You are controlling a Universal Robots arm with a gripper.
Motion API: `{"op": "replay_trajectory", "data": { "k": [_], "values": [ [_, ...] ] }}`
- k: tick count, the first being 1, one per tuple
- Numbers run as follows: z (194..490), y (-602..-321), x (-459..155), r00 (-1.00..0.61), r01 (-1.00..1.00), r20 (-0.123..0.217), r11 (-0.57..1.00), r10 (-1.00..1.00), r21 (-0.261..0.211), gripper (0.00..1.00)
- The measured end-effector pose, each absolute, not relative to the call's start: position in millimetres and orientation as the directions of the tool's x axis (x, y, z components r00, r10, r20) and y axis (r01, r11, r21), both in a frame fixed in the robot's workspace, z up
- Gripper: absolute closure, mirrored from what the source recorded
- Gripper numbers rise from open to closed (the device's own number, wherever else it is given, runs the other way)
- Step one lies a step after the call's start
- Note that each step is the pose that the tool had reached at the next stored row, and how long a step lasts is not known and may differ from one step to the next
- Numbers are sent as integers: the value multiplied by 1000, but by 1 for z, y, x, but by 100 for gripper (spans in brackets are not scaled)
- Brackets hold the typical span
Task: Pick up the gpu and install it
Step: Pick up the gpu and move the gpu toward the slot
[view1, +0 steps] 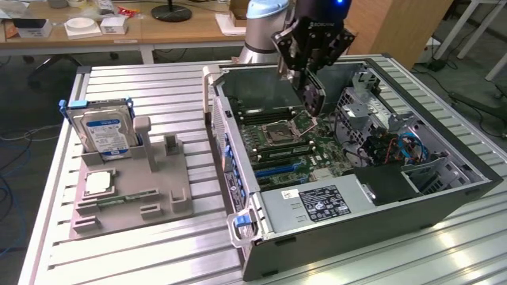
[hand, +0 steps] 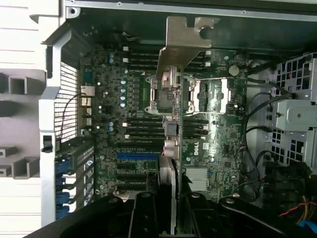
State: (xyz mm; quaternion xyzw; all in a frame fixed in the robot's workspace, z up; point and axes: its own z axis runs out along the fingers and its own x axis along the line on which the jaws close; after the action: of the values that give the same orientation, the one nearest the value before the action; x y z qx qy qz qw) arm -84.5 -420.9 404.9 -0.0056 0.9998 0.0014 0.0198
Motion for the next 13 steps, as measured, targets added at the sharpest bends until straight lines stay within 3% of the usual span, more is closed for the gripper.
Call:
{"op": "replay_trajectory", "data": {
  "k": [13],
  "values": [
    [402,-421,-67,-999,-13,-40,1000,-12,3,73]
  ]
}}
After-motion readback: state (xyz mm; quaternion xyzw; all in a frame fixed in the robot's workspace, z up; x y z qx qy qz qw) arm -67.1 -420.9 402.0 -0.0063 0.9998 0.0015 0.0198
